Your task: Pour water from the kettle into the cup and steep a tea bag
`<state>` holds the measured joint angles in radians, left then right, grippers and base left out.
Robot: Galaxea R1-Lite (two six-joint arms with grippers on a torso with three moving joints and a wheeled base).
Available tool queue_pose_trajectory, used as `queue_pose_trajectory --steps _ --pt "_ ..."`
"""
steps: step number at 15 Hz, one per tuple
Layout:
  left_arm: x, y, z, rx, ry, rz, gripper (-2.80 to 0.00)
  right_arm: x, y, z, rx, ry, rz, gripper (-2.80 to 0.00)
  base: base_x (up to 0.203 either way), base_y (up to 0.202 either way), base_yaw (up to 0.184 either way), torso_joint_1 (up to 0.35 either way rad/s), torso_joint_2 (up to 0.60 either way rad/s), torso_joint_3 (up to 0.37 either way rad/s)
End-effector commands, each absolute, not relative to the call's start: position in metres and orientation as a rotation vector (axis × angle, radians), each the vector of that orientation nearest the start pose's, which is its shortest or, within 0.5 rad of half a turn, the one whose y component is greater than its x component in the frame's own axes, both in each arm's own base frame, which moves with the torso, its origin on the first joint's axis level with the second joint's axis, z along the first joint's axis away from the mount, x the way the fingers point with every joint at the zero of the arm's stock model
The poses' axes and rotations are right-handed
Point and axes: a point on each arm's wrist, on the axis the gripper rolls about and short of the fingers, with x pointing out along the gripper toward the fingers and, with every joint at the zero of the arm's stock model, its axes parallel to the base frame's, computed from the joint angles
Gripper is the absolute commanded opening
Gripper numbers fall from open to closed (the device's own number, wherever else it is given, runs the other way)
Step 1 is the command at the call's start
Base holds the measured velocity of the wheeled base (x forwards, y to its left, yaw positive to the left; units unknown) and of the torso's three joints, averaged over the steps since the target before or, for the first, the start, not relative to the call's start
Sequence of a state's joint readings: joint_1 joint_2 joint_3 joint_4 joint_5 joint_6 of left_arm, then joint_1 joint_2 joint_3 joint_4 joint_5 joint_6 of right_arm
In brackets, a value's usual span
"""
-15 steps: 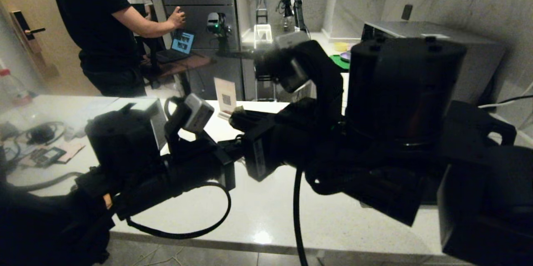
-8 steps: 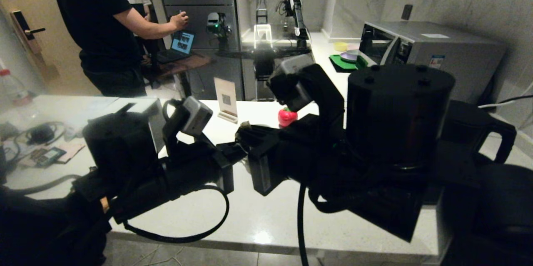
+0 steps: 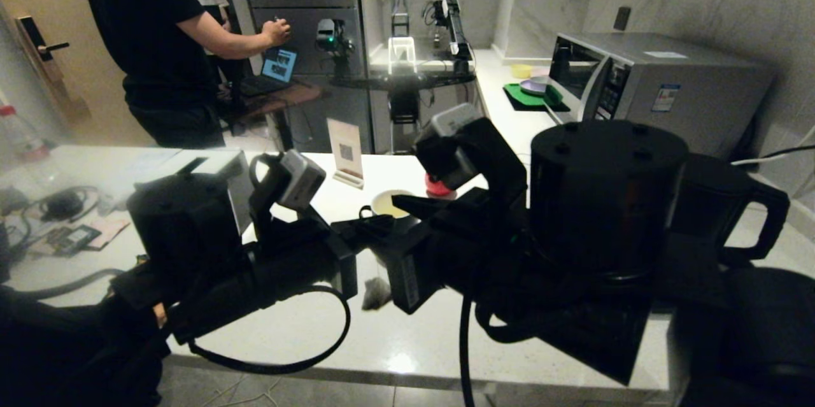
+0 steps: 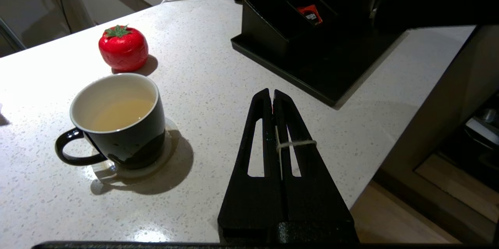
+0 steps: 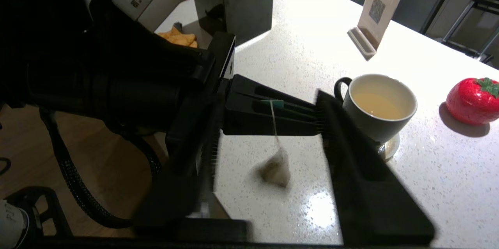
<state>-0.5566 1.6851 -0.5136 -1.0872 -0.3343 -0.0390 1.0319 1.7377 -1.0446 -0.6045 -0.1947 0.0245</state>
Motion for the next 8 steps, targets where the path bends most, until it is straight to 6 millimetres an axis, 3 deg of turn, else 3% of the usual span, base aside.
queue_pose_trajectory --steps 1,8 --pt "0.2276 -0.1505 0.1584 -0.029 0.099 -0.891 -2.80 0.1747 0.2839 0.2310 -0.024 0.077 0.835 0.00 0.000 0.000 0.000 0.000 0.00 0.000" --pt "0.2248 -0.1487 0.1562 -0.028 0.109 -0.890 -2.80 0.1769 0.2816 0.2318 -0.003 0.037 0.707 0.00 0.000 0.000 0.000 0.000 0.00 0.000"
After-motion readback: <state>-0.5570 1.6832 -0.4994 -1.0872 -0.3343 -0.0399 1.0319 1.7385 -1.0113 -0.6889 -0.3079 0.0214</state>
